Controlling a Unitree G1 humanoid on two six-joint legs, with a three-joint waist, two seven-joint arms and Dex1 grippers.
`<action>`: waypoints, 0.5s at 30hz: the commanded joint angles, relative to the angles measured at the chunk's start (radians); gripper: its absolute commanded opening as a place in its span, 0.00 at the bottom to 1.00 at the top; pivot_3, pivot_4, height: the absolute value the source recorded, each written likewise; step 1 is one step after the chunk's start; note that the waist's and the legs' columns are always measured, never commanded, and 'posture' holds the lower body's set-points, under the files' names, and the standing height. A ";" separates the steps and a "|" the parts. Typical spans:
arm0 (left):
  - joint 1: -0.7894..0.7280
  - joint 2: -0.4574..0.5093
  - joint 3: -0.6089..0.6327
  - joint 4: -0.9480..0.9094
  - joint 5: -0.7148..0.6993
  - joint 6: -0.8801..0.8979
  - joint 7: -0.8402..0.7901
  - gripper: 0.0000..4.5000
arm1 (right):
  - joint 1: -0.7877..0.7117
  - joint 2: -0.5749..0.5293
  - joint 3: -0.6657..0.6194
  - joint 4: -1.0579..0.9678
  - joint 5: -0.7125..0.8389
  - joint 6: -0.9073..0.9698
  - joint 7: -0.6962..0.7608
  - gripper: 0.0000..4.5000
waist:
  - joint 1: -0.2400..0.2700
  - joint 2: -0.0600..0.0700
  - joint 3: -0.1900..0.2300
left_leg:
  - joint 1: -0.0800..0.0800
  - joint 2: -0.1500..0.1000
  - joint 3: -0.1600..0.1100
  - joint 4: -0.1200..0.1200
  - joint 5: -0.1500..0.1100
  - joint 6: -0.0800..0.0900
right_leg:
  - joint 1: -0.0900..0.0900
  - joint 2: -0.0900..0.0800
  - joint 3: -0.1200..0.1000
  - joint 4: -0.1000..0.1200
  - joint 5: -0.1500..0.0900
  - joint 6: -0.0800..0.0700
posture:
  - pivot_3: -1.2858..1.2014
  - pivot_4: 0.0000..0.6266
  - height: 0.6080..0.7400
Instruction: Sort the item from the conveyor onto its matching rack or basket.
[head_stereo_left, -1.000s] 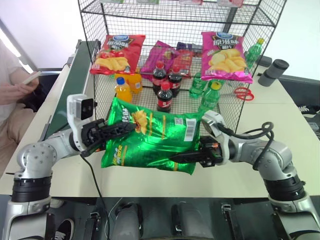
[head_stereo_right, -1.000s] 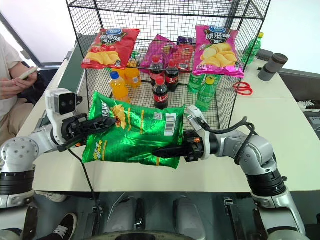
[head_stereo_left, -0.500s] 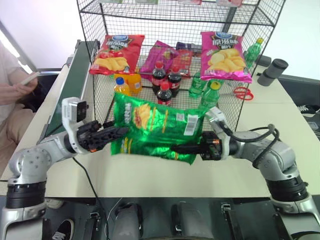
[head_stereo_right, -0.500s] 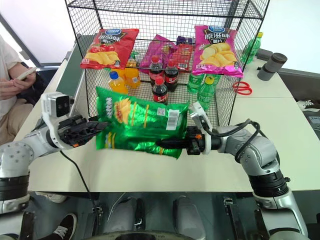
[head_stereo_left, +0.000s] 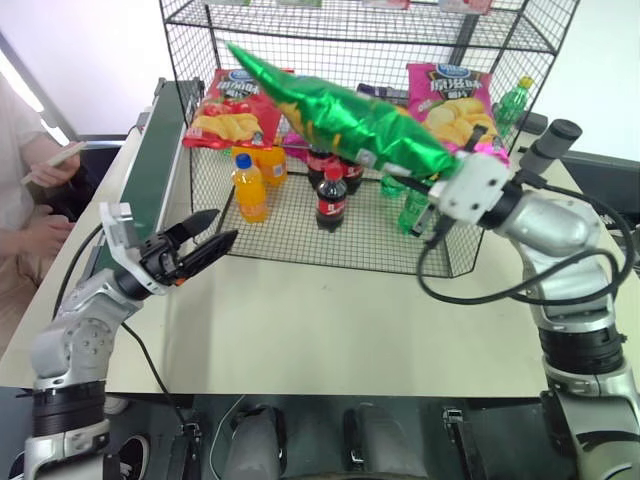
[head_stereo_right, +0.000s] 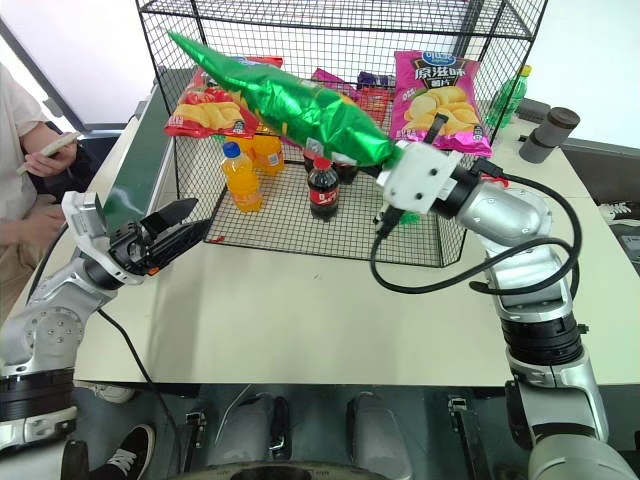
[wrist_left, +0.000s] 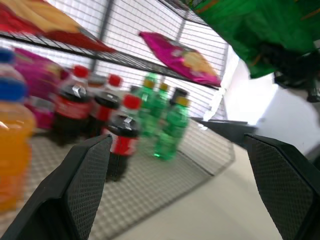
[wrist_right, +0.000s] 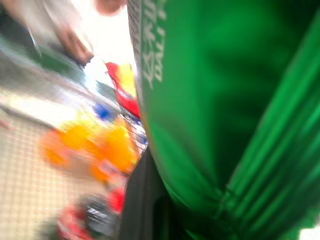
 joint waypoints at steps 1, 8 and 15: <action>-0.019 -0.011 -0.027 -0.033 0.061 -0.072 0.011 0.99 | -0.052 -0.058 0.039 0.071 -0.306 -0.069 -0.173 0.03 | -0.002 0.000 0.000 | 0.000 0.000 0.001 0.000 0.000 0.000 | 0.000 0.000 0.000 0.000 0.000 0.000 | 0.52 0.24 1.00; -0.005 -0.031 -0.086 -0.044 0.227 -0.237 0.056 0.99 | -0.166 0.069 0.134 0.190 -0.575 0.159 -0.287 0.03 | -0.015 0.000 0.000 | 0.001 0.002 0.002 -0.001 0.003 -0.005 | -0.002 0.003 0.003 0.002 0.000 0.000 | 0.52 0.24 1.00; 0.029 -0.069 -0.107 -0.065 0.317 -0.350 0.134 0.99 | -0.252 0.186 0.158 0.324 -0.611 0.281 -0.347 0.03 | -0.007 0.000 0.000 | 0.000 0.002 0.006 -0.001 0.003 -0.004 | -0.003 0.002 0.003 0.001 0.000 0.000 | 0.52 0.24 1.00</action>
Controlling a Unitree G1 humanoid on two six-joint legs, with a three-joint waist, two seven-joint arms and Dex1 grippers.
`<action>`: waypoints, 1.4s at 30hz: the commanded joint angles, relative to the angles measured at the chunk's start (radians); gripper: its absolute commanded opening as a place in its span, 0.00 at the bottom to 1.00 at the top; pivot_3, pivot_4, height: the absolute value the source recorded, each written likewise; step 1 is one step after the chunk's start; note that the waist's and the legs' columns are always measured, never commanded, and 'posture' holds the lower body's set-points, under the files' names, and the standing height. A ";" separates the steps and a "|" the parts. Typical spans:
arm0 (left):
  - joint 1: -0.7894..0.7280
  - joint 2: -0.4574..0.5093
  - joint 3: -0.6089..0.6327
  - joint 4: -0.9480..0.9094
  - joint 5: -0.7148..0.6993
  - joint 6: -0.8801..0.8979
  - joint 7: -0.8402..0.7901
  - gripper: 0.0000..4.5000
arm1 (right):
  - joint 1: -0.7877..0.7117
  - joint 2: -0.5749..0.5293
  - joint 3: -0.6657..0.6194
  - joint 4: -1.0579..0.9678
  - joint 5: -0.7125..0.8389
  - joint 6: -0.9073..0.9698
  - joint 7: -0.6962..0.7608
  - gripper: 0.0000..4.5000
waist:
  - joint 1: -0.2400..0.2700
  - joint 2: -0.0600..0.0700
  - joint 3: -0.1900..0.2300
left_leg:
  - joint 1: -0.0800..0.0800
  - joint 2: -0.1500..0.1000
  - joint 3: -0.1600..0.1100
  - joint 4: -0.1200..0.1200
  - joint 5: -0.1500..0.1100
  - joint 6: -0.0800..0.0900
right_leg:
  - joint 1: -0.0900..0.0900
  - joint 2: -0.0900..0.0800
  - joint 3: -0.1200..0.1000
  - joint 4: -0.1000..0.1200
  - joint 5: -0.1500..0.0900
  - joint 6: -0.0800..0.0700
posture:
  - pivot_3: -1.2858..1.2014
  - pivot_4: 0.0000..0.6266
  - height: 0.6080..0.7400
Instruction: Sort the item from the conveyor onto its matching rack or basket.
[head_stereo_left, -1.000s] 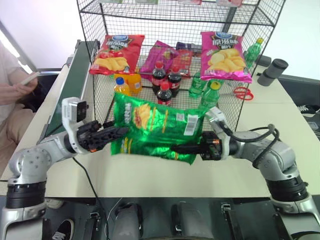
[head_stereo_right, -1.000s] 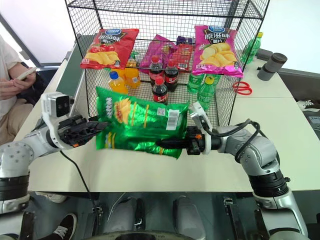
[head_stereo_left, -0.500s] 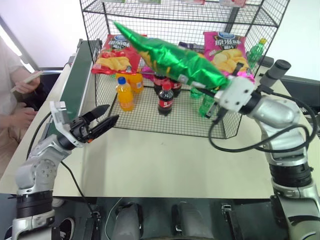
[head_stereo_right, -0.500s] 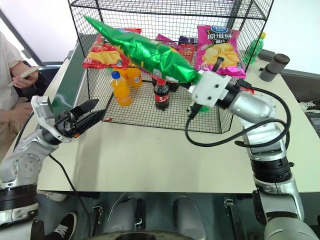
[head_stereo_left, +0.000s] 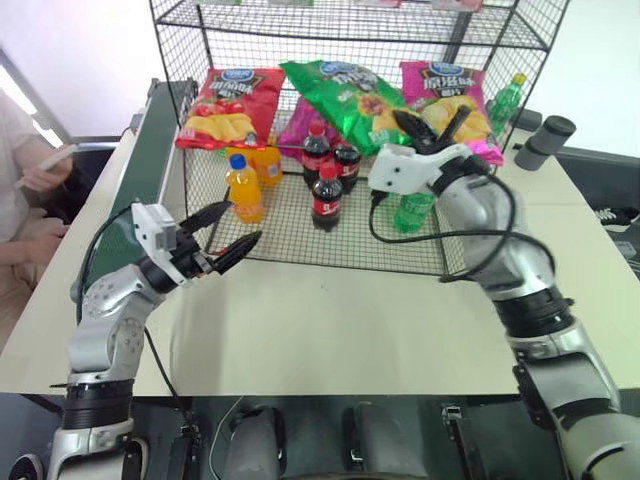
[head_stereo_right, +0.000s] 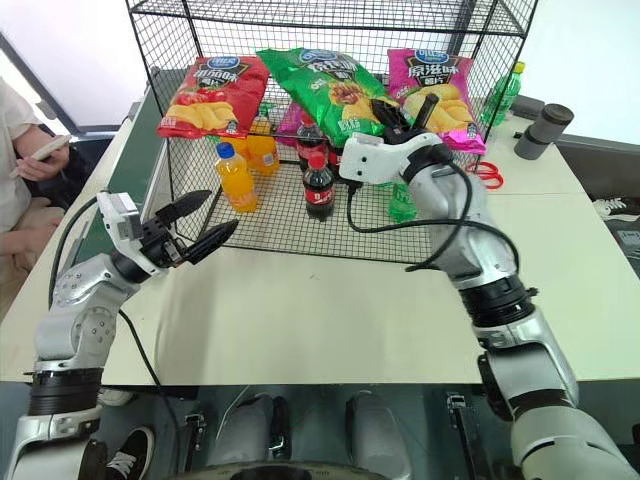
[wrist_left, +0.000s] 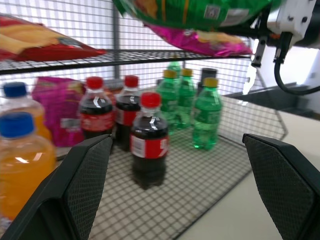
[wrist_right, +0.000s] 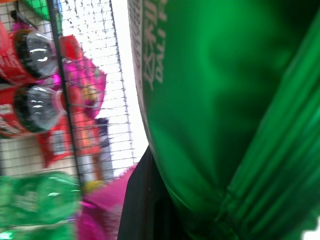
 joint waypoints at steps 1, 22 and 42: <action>0.022 -0.017 -0.002 -0.044 0.060 -0.090 0.044 0.99 | -0.079 0.035 -0.020 0.055 0.005 0.062 -0.032 0.03 | 0.000 0.000 0.000 | 0.000 0.000 0.001 0.000 0.000 0.000 | 0.000 0.000 0.000 0.000 0.000 0.000 | 0.52 0.24 1.00; 0.027 -0.048 -0.044 -0.024 0.104 -0.145 0.097 1.00 | -0.208 0.151 -0.001 0.279 0.097 0.099 -0.147 0.61 | -0.002 0.000 0.000 | 0.000 0.000 0.002 0.000 -0.001 0.002 | -0.001 0.000 0.000 0.001 0.000 0.000 | 0.52 0.24 1.00; 0.077 -0.074 -0.082 -0.054 0.108 -0.149 0.103 1.00 | -0.152 0.229 -0.024 0.124 0.348 0.033 -0.038 0.94 | -0.025 0.000 0.000 | 0.000 0.001 -0.001 -0.001 -0.001 0.002 | -0.001 0.000 0.000 0.001 0.000 0.000 | 0.52 0.24 1.00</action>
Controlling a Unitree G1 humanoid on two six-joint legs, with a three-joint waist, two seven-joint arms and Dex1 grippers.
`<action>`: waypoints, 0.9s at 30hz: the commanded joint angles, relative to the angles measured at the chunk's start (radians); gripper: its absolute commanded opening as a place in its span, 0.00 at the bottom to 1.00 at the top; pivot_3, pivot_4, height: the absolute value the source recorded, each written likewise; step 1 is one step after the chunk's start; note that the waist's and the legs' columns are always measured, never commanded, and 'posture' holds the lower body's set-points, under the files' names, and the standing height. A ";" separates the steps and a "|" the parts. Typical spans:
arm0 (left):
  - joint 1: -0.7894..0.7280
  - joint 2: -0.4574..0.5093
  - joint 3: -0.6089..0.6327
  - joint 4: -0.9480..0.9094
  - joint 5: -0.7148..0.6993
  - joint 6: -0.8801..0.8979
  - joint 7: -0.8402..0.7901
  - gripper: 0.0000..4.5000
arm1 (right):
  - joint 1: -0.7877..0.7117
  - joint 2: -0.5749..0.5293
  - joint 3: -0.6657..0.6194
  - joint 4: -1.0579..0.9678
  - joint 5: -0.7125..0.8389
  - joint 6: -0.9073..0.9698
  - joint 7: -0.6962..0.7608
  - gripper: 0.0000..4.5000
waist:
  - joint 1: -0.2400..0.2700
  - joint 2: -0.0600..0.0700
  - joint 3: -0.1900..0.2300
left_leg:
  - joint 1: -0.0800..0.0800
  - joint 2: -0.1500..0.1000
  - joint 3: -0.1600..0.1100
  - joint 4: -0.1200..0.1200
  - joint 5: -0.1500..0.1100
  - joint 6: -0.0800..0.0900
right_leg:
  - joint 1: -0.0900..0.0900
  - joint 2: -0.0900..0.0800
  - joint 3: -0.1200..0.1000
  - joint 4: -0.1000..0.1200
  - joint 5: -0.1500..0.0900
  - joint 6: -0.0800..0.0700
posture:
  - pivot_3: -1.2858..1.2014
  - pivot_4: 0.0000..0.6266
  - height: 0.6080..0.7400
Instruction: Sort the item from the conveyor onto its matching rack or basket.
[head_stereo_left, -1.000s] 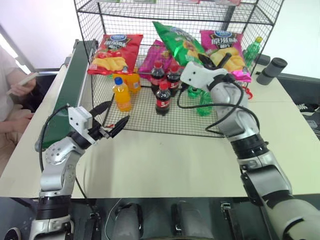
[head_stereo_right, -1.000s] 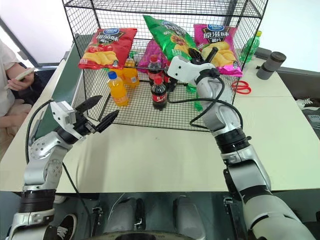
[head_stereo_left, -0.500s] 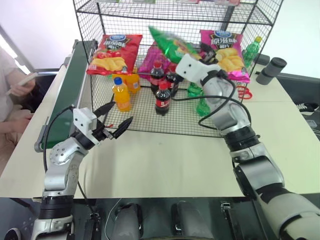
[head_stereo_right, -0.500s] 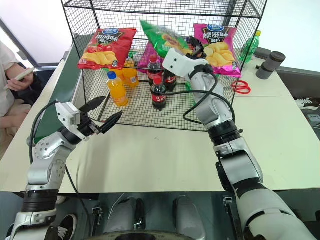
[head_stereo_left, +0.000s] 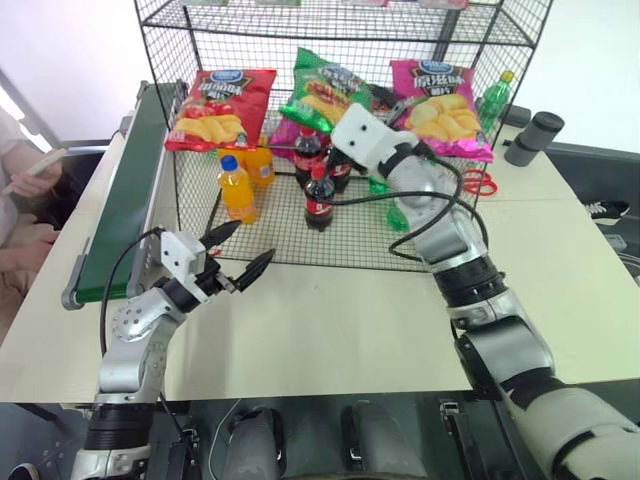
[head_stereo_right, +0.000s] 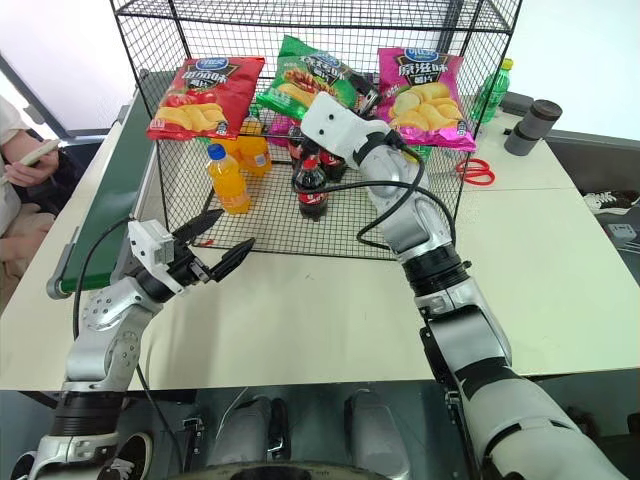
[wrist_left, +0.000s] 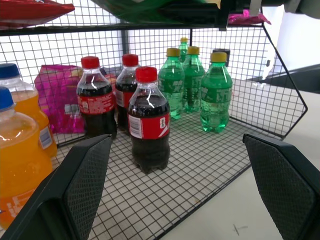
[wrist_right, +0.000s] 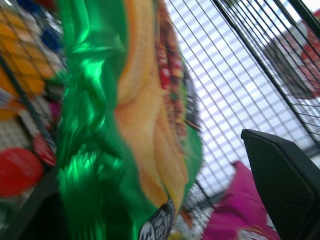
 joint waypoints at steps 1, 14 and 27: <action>-0.004 0.004 0.005 -0.037 -0.004 -0.022 0.001 1.00 | 0.001 -0.004 -0.017 -0.075 0.040 -0.029 0.021 0.94 | 0.000 0.000 0.000 | 0.000 0.000 0.000 0.000 0.000 0.000 | 0.000 0.000 0.000 0.000 0.000 0.000 | 0.52 0.24 1.00; -0.015 -0.004 -0.019 -0.017 0.004 -0.032 -0.006 1.00 | -0.014 -0.046 -0.057 -0.003 0.097 -0.067 0.003 0.94 | -0.001 0.000 0.000 | 0.000 0.000 0.000 0.000 0.000 0.001 | 0.000 0.000 0.000 0.000 0.000 0.000 | 0.52 0.24 1.00; 0.006 -0.001 -0.030 -0.027 0.003 -0.033 0.003 1.00 | 0.052 0.007 -0.102 -0.164 0.323 0.101 0.191 0.94 | 0.001 0.000 0.000 | 0.000 0.000 -0.001 0.000 -0.001 0.001 | 0.000 -0.001 0.000 0.000 0.000 0.000 | 0.52 0.24 1.00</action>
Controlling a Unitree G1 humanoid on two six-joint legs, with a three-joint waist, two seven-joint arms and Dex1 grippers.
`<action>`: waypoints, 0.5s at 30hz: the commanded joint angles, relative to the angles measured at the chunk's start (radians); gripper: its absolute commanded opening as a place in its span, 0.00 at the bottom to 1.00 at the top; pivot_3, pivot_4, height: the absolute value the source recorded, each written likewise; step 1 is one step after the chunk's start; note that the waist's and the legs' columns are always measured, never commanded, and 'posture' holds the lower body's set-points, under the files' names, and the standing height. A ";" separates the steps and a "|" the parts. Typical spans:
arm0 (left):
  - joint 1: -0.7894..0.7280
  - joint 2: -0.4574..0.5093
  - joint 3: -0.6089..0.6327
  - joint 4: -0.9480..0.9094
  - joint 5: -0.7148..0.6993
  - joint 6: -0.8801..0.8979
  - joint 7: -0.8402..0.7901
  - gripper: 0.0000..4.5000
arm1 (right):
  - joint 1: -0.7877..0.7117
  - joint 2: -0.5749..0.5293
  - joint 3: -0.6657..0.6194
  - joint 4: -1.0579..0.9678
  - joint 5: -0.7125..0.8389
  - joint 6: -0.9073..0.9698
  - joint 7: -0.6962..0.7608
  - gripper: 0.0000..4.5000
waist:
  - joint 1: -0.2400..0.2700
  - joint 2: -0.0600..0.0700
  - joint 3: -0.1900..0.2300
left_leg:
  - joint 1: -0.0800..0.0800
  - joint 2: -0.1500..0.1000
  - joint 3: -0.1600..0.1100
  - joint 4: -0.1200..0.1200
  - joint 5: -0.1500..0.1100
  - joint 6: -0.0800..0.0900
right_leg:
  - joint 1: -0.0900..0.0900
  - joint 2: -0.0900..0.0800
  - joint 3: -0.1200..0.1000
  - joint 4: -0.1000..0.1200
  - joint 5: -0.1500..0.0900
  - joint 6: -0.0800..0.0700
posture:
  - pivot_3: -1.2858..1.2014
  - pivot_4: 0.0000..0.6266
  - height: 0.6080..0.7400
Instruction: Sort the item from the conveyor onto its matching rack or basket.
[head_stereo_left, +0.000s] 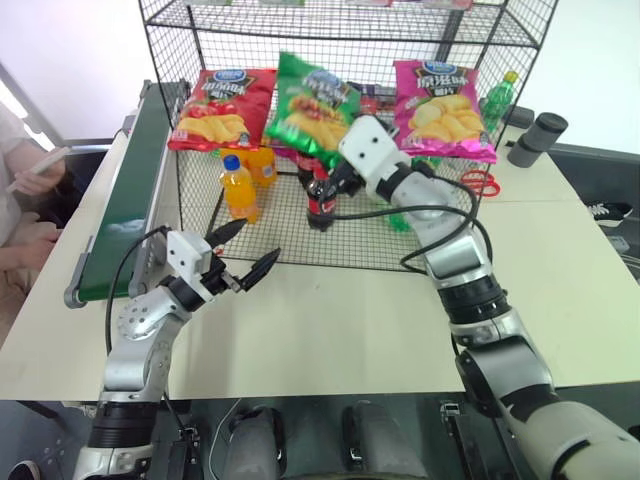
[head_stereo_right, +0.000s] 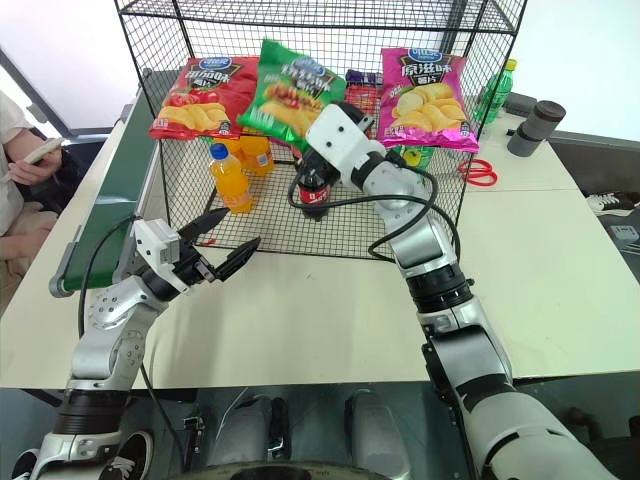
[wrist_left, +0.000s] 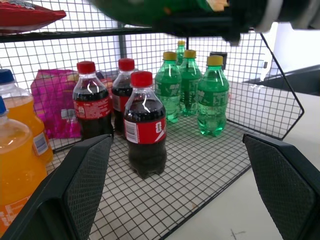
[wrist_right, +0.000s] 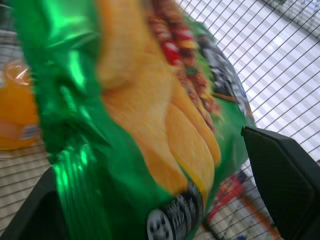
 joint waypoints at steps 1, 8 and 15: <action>0.001 0.000 -0.003 -0.029 0.004 -0.020 -0.002 1.00 | -0.037 0.011 -0.056 -0.047 0.066 0.032 0.010 0.94 | 0.000 0.000 0.000 | 0.000 0.000 0.000 0.000 0.000 0.000 | 0.000 0.000 0.000 0.000 0.000 0.000 | 0.52 0.24 1.00; -0.005 0.000 -0.005 -0.030 0.003 -0.020 0.003 1.00 | -0.079 0.028 -0.088 0.022 0.092 0.061 -0.050 0.94 | -0.001 0.000 0.000 | 0.000 0.000 0.000 0.000 0.000 0.000 | 0.000 0.000 0.000 0.000 0.000 0.000 | 0.52 0.24 1.00; -0.003 -0.005 -0.013 -0.037 -0.005 -0.009 0.003 1.00 | -0.159 0.024 -0.111 0.114 0.144 0.075 -0.030 0.94 | -0.001 0.000 0.000 | 0.000 0.000 0.000 -0.001 0.000 0.000 | 0.000 0.000 0.000 -0.001 0.000 0.000 | 0.52 0.24 1.00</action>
